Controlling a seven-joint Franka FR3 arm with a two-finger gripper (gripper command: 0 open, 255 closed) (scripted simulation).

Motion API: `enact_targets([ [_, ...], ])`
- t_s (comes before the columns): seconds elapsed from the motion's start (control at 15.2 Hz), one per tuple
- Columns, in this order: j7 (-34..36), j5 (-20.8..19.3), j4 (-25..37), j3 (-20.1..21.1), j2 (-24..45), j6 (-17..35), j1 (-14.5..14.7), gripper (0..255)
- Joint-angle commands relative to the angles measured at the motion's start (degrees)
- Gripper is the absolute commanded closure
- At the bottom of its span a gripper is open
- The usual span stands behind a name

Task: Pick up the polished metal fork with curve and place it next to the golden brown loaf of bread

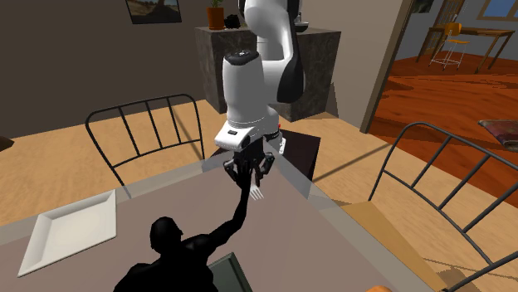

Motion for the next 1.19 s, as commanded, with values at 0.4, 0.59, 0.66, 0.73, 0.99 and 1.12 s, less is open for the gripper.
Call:
enact_targets([
  [0.4, 0.3, -0.2, 3.7, 0.0, -2.7, -6.4, -0.1, 255],
  [0.59, 0.4, -0.3, 5.2, 0.0, -3.5, -8.8, -0.1, 255],
  [0.66, 0.4, -0.3, 5.8, 0.0, -3.7, -9.6, -0.1, 255],
  [0.73, 0.5, -0.3, 6.3, 0.0, -4.0, -10.3, -0.1, 255],
  [0.99, 0.6, -0.4, 8.7, 0.0, -4.8, -13.5, -0.1, 255],
  [1.12, 0.6, -0.4, 9.9, 0.0, -5.1, -15.0, -0.1, 255],
])
